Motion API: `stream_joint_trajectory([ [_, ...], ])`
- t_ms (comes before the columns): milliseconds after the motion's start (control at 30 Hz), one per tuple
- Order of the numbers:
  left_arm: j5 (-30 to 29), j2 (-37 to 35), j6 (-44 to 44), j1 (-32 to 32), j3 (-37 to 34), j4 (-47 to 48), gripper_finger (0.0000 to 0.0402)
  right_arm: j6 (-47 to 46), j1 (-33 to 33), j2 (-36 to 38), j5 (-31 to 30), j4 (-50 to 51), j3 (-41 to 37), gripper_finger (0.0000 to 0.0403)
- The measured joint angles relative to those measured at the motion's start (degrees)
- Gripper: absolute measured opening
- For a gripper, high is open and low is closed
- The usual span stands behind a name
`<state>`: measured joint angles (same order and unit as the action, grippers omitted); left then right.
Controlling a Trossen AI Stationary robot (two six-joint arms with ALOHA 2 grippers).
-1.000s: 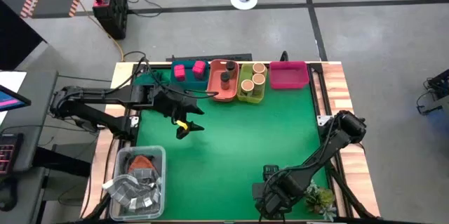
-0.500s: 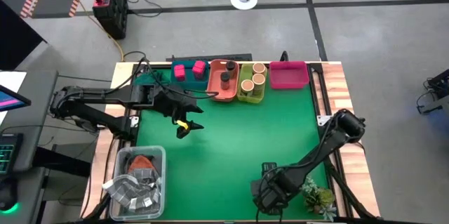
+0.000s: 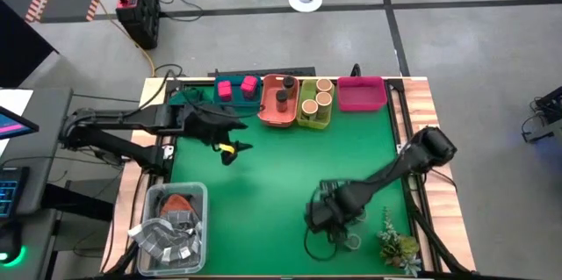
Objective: Sort spices by type
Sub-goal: Put the black seasoning bottle into the orange bin
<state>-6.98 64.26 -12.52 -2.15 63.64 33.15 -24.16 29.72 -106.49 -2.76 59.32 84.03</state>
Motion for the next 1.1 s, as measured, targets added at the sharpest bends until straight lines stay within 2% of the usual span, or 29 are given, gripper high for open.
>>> stream_joint_trajectory([
  [200, -8.92, -4.71, -1.37, -1.40, 0.01, 0.66, 0.0306, 11.26, -9.14, 3.87, -0.03, 0.90, 0.02, 0.0233],
  [367, -14.42, -6.68, -5.08, -2.79, 0.02, 3.72, 0.0306, 22.40, -17.26, 4.10, -0.04, 1.05, 1.83, 0.0231],
  [500, -14.95, -6.61, -8.46, -3.63, 0.02, 6.42, 0.0306, 29.40, -23.65, 4.10, -0.15, -2.37, 4.98, 0.0231],
  [767, -15.02, -6.03, -11.94, -3.63, 0.02, 5.34, 0.0306, 37.38, -35.38, 4.10, -0.73, -7.44, 12.12, 0.0231],
  [1100, -18.19, -5.76, -14.69, -3.66, 0.04, 2.24, 0.0306, 39.73, -44.92, 4.08, -2.53, -12.30, 14.69, 0.0231],
])
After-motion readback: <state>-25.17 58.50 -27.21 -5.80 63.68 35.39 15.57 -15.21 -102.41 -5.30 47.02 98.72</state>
